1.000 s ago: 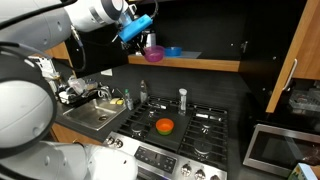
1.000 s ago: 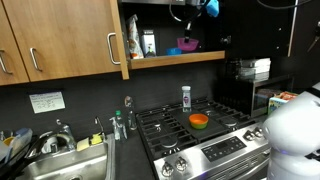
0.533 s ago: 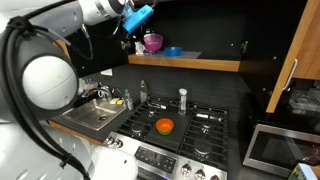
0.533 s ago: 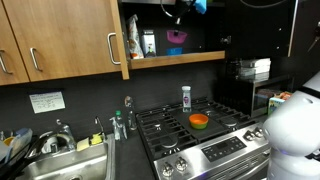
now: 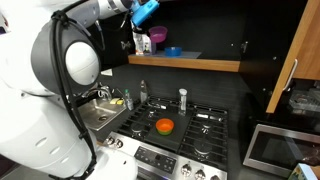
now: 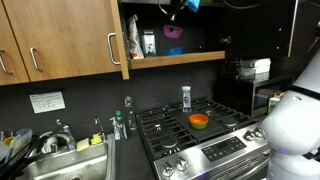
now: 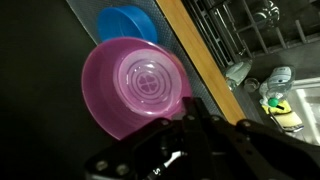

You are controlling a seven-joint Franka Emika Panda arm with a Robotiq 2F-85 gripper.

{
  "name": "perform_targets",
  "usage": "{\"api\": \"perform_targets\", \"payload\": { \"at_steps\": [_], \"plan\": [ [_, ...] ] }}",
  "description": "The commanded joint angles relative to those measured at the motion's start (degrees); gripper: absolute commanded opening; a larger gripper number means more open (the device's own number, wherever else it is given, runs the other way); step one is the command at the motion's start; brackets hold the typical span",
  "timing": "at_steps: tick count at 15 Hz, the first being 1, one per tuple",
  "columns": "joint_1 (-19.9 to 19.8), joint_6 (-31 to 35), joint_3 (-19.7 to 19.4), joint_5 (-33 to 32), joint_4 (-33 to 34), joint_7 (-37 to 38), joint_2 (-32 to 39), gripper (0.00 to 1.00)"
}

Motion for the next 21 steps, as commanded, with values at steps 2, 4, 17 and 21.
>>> {"api": "perform_targets", "payload": {
  "at_steps": [2, 4, 17, 21],
  "plan": [
    [-2.5, -1.0, 0.1, 0.0, 8.7, -0.6, 6.1, 0.01],
    [-3.3, -1.4, 0.2, 0.1, 11.1, -0.4, 8.1, 0.01],
    [-5.5, -1.7, 0.8, -0.2, 14.8, 1.9, 14.8, 0.01],
    [-5.6, -1.4, 0.8, -0.3, 14.3, 2.4, 15.0, 0.01]
  ]
}}
